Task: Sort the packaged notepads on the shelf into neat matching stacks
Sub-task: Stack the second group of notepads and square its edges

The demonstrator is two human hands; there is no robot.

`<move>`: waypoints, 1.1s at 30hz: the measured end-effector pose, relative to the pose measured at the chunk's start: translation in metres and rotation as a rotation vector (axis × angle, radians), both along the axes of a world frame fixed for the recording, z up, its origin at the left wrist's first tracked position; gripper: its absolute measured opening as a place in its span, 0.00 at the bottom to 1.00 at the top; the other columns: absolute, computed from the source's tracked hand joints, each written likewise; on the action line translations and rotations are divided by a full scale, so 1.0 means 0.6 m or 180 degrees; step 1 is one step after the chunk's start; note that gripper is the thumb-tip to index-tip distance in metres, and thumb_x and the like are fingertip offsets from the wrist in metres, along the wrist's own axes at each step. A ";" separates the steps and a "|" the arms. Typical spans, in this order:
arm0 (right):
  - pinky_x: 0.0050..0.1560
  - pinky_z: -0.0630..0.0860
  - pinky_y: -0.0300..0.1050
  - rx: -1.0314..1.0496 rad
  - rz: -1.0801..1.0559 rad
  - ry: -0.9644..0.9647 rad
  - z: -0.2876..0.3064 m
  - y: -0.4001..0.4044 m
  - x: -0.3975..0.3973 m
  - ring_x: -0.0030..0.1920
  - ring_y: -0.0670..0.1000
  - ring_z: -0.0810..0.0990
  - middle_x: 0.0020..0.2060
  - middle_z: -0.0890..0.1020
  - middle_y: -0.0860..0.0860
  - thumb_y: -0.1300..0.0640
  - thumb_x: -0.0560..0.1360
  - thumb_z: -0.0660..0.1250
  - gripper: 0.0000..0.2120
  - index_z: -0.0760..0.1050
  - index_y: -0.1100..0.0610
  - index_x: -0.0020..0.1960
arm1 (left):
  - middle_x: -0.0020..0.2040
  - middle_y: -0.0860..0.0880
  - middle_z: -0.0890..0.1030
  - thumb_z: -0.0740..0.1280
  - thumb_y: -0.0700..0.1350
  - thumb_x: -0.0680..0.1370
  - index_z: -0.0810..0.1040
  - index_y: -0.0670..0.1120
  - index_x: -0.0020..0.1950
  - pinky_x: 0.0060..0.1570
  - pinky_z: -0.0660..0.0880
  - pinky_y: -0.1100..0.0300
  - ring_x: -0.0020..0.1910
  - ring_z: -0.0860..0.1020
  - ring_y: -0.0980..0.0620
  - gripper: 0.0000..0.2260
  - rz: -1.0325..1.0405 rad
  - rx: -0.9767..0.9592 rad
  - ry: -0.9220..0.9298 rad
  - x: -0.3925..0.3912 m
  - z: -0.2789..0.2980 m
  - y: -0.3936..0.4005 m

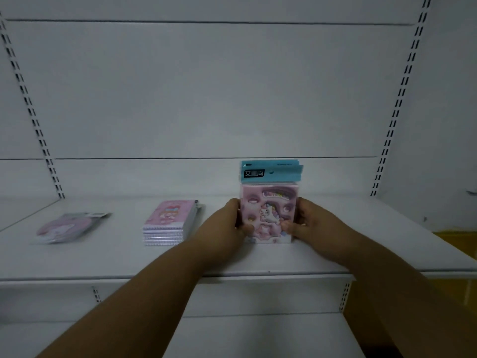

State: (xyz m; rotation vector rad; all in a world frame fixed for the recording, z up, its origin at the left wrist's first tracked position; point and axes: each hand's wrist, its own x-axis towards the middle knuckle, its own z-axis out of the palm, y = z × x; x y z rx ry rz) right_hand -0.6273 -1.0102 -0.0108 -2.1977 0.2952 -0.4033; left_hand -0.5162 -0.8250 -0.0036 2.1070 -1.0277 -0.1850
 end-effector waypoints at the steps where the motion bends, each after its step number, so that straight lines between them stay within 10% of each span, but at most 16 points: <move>1: 0.55 0.79 0.42 -0.0134 -0.0055 0.0014 0.002 -0.001 -0.001 0.54 0.42 0.81 0.56 0.83 0.45 0.52 0.76 0.69 0.18 0.73 0.49 0.64 | 0.62 0.54 0.80 0.65 0.48 0.80 0.70 0.52 0.65 0.51 0.73 0.62 0.56 0.78 0.56 0.15 0.0012 0.0002 0.0030 0.001 -0.001 0.000; 10: 0.55 0.81 0.52 -0.0265 -0.0261 -0.0217 0.001 -0.002 -0.002 0.50 0.48 0.84 0.52 0.85 0.48 0.53 0.75 0.71 0.13 0.77 0.54 0.58 | 0.57 0.56 0.81 0.68 0.51 0.78 0.72 0.54 0.64 0.47 0.78 0.62 0.51 0.81 0.58 0.16 0.0090 -0.0033 0.0103 0.002 0.004 0.002; 17: 0.35 0.74 0.41 0.0207 -0.0606 0.0216 0.043 0.001 0.011 0.34 0.49 0.78 0.37 0.83 0.54 0.48 0.75 0.69 0.15 0.80 0.62 0.45 | 0.46 0.48 0.85 0.70 0.48 0.77 0.80 0.43 0.53 0.42 0.81 0.57 0.41 0.82 0.51 0.10 0.0428 0.0138 0.0870 0.014 0.052 -0.018; 33: 0.41 0.68 0.43 -0.1147 -0.0779 0.0872 0.021 0.000 0.018 0.41 0.50 0.74 0.38 0.75 0.51 0.40 0.80 0.54 0.23 0.75 0.58 0.46 | 0.51 0.44 0.79 0.56 0.55 0.82 0.75 0.42 0.63 0.50 0.76 0.57 0.50 0.78 0.48 0.20 0.0793 0.1255 -0.0451 0.010 0.028 -0.028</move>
